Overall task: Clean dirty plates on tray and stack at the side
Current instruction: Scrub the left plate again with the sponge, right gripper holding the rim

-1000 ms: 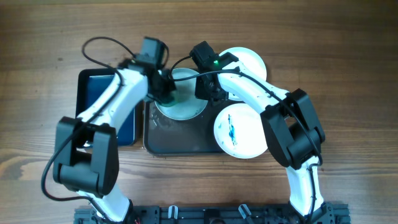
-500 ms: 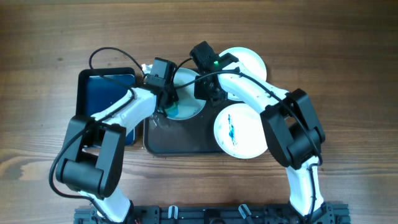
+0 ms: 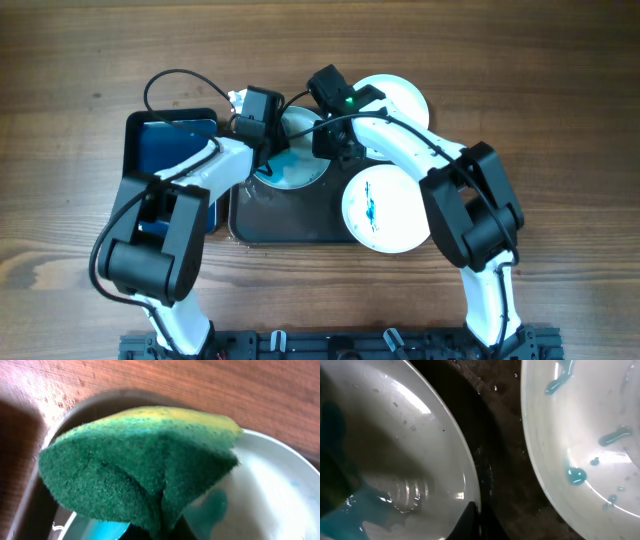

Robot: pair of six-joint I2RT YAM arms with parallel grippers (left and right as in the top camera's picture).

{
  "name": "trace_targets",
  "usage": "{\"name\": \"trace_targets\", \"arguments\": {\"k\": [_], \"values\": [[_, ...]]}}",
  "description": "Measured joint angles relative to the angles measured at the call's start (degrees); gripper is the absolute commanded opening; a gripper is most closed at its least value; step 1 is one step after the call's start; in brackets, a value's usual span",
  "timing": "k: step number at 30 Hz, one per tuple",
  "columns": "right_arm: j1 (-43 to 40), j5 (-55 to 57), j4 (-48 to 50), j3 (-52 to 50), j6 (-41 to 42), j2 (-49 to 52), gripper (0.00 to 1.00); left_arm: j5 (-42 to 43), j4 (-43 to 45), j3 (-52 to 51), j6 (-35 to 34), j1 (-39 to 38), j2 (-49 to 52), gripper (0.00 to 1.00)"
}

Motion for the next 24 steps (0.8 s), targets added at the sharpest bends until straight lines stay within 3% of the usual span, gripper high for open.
{"name": "trace_targets", "arguments": {"k": [4,10,16,24], "values": [[-2.3,-7.7,9.1,-5.1,-1.6,-1.3,0.04,7.8,-10.0,0.5,0.3,1.1,-2.3,0.04],[-4.2,-13.9,12.6,-7.5,-3.3,-1.4,0.04,24.5,-12.7,0.0,0.4,1.0,-2.3,0.04],[-4.2,-14.8,12.6,-7.7,-3.5,-1.4,0.04,25.9,-11.9,-0.4,-0.9,-1.2,-2.2,0.04],[-4.3,-17.2,13.3,-8.1,-3.3,-1.4,0.04,26.8,0.1,-1.3,-2.2,-1.6,-1.4,0.04]]}}
